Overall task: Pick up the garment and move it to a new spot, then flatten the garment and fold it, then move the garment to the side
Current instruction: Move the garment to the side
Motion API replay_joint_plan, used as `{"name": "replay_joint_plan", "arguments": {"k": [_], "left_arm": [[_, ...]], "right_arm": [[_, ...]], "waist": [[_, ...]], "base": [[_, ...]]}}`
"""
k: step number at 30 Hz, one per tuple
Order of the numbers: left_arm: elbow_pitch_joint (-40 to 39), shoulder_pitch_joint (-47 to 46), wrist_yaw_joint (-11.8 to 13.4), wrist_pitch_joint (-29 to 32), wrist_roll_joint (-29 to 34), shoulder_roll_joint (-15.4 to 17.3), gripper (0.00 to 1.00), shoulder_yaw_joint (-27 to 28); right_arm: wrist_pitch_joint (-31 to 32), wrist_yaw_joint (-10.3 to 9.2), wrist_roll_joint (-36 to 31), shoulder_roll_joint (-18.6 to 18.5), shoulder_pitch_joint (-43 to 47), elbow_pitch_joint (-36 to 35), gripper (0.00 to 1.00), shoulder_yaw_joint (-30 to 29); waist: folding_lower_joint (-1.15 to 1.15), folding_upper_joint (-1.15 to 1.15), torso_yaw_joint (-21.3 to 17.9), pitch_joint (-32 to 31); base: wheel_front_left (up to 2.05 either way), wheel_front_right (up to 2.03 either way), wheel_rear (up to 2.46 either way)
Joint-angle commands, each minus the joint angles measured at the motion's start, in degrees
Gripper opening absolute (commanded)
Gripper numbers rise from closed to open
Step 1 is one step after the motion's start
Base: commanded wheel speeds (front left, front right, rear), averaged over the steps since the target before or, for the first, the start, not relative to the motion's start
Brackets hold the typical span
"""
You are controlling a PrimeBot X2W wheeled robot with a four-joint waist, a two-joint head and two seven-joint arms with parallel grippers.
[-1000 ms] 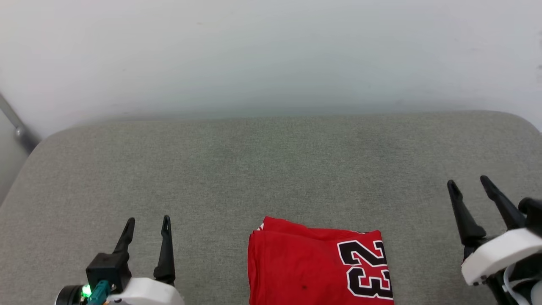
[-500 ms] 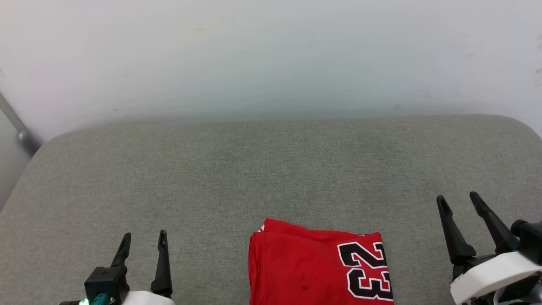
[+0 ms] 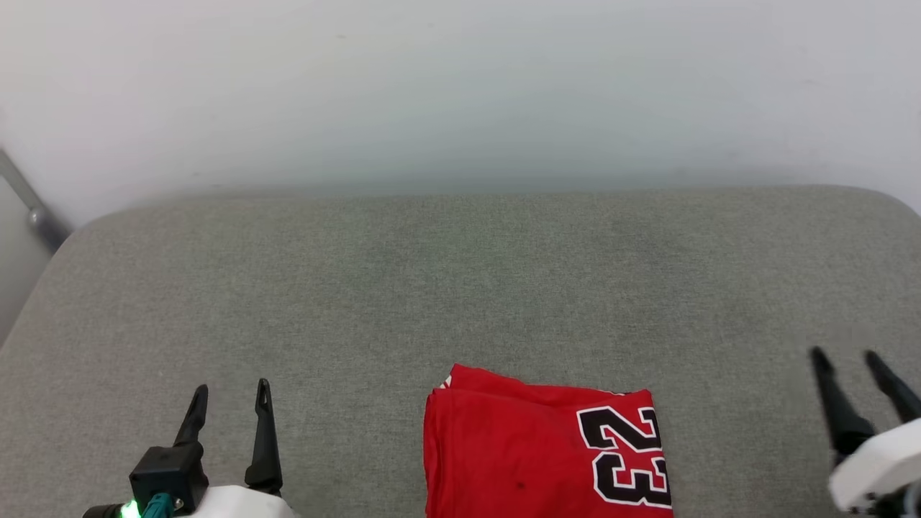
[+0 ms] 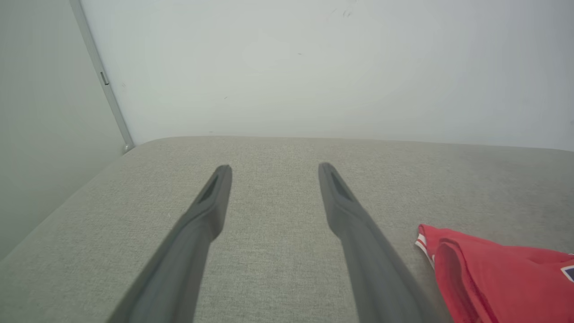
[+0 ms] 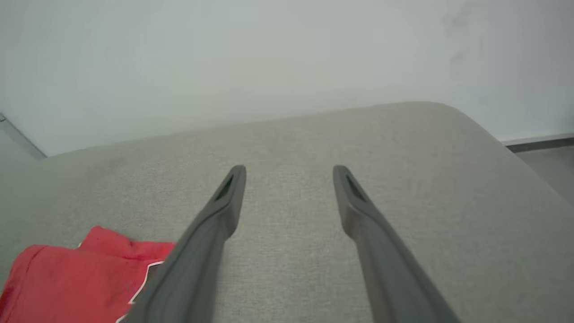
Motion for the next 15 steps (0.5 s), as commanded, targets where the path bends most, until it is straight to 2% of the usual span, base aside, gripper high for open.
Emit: {"name": "replay_joint_plan", "arguments": {"k": [1, 6, 10, 12, 15], "left_arm": [[-0.15, -0.73, 0.27, -0.3, 0.46, 0.05, 1.0, 0.29], [-1.12, -1.01, -0.42, -0.96, 0.43, -0.97, 1.0, 1.16], [-1.62, -0.73, -0.96, -1.24, 1.17, -1.97, 1.0, 2.24], [-1.69, -0.98, -1.35, -1.35, 1.53, -2.27, 1.0, 2.65], [-1.48, -1.71, -2.13, -1.43, 2.11, -2.8, 1.0, 3.17]], "right_arm": [[0.71, -0.02, 1.06, -0.59, -0.28, 0.47, 1.0, -1.17], [12.75, -0.03, 8.5, -3.37, -0.9, 5.65, 1.0, -10.43], [25.13, -0.03, 13.56, -4.58, -1.34, 10.18, 1.0, -13.61], [31.0, -0.03, 15.46, -3.88, -1.6, 12.46, 1.0, -14.46], [39.37, -0.03, 18.48, -0.52, -2.45, 16.89, 1.0, -16.39]], "waist": [[0.0, 0.0, 0.27, 0.17], [0.0, 0.0, 2.18, 0.8], [0.0, 0.0, 3.46, 1.39], [0.0, 0.0, 4.19, 1.79], [0.0, 0.0, 5.38, 2.38]], "base": [[0.0, 0.0, 0.0], [0.0, 0.0, 0.0], [0.0, 0.0, 0.0], [0.0, 0.0, 0.0], [0.0, 0.0, 0.0]]}}
